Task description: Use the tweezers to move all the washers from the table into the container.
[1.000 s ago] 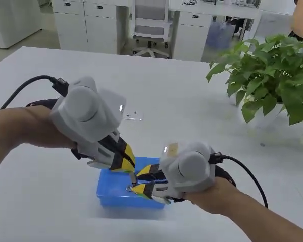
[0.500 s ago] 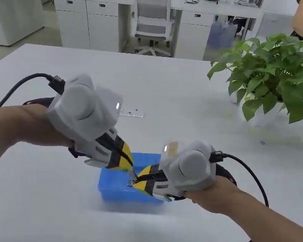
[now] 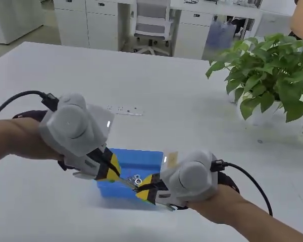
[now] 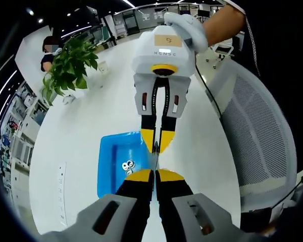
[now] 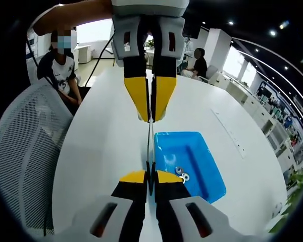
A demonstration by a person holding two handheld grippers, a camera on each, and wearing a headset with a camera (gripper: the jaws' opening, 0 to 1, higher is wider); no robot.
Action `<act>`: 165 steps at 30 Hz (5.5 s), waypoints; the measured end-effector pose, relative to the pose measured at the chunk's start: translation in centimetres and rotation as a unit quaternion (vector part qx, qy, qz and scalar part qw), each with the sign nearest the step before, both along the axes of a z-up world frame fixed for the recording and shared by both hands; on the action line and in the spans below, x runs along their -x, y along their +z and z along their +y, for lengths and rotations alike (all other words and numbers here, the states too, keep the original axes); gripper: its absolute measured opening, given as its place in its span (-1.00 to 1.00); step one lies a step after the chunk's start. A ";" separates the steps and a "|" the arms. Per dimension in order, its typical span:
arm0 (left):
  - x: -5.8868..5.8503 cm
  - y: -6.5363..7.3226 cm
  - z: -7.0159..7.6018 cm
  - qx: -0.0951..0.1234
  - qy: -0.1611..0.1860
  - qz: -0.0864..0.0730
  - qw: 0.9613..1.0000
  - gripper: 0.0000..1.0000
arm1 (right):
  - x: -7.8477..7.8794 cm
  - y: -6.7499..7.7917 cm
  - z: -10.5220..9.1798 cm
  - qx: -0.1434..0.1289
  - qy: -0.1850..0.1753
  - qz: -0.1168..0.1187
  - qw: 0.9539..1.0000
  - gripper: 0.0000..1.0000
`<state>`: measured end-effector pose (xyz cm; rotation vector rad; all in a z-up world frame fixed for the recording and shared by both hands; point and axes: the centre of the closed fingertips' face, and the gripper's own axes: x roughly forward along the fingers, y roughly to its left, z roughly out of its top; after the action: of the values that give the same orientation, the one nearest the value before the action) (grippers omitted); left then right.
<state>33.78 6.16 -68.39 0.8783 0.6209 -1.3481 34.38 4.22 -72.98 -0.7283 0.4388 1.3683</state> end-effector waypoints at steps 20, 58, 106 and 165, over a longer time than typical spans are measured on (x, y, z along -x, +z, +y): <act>1.8 -5.3 1.5 -0.043 0.003 0.020 0.999 -0.88 | 2.1 -1.3 -0.2 0.027 0.034 0.009 0.999 -0.89; 2.8 -11.5 0.9 -0.033 0.039 0.055 0.997 -0.88 | 2.7 -7.5 -0.9 0.078 0.040 0.046 0.995 -0.82; 3.9 -12.1 1.6 -0.046 0.025 0.069 0.996 -0.84 | 4.6 -7.9 -1.0 0.083 0.042 0.062 0.994 -0.70; 3.9 -1.8 3.8 0.164 0.186 0.058 0.967 0.98 | 1.4 0.3 -10.2 -0.074 -0.133 0.085 0.985 1.00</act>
<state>29.93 9.95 -70.19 0.3917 0.5968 -1.1210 33.02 -6.01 -72.72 -0.4151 0.5433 1.2005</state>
